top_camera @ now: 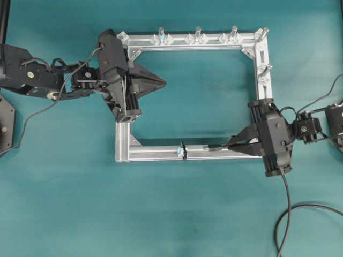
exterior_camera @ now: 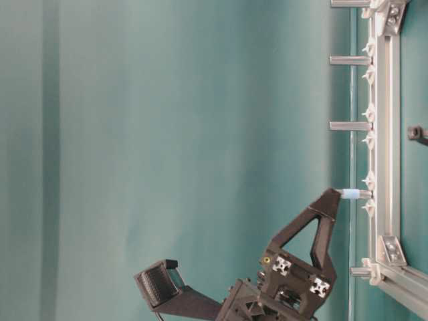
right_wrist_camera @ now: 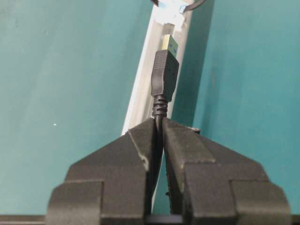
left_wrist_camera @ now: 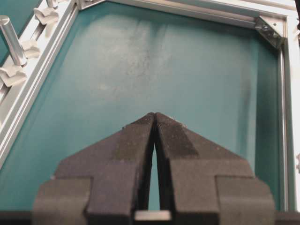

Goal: Insert the wire through the string loop located in the center.
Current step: 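Lift the cable with the right gripper and carry it toward the frame's bottom rail, then push the USB plug leftward through the black zip-tie loop with the right gripper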

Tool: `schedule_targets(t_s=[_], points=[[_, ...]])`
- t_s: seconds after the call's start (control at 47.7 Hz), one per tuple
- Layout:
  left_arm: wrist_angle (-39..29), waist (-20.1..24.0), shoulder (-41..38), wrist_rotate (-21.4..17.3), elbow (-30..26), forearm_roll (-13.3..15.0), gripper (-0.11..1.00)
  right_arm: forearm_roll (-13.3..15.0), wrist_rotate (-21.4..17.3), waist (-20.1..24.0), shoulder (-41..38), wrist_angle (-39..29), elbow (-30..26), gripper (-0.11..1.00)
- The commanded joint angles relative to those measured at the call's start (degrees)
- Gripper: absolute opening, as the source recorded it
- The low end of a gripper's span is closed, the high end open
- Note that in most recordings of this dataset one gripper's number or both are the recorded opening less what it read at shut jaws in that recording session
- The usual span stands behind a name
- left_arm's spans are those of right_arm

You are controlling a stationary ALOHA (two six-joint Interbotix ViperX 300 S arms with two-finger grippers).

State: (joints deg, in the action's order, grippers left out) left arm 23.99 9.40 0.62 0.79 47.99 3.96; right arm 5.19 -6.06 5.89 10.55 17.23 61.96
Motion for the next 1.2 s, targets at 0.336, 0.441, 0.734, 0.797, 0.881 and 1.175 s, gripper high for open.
schedule_targets(t_s=[0.336, 0.441, 0.734, 0.797, 0.881, 1.175], points=[[0.26, 0.00, 1.41, 0.44, -0.97, -0.09, 0.00, -0.09, 0.00, -0.88, -2.46, -1.14, -5.01, 0.07], [0.26, 0.00, 1.41, 0.44, -0.97, -0.09, 0.00, -0.09, 0.00, -0.88, -3.96, -1.05, -6.59, 0.07], [0.26, 0.00, 1.49, 0.44, -0.70, -0.09, 0.00, 0.00, 0.00, -0.88, -8.53, -1.05, -10.81, 0.07], [0.26, 0.00, 1.49, 0.44, -0.62, -0.09, 0.00, 0.00, 0.09, -0.88, -9.32, -1.05, -11.43, 0.07], [0.26, 0.00, 1.49, 0.44, -0.62, -0.09, 0.00, 0.00, 0.00, -0.88, -10.20, -1.05, -12.30, 0.07], [0.18, 0.00, 3.16, 0.18, -0.18, -0.09, 0.00, 0.00, 0.09, -1.05, -12.92, -1.05, -15.29, 0.07]])
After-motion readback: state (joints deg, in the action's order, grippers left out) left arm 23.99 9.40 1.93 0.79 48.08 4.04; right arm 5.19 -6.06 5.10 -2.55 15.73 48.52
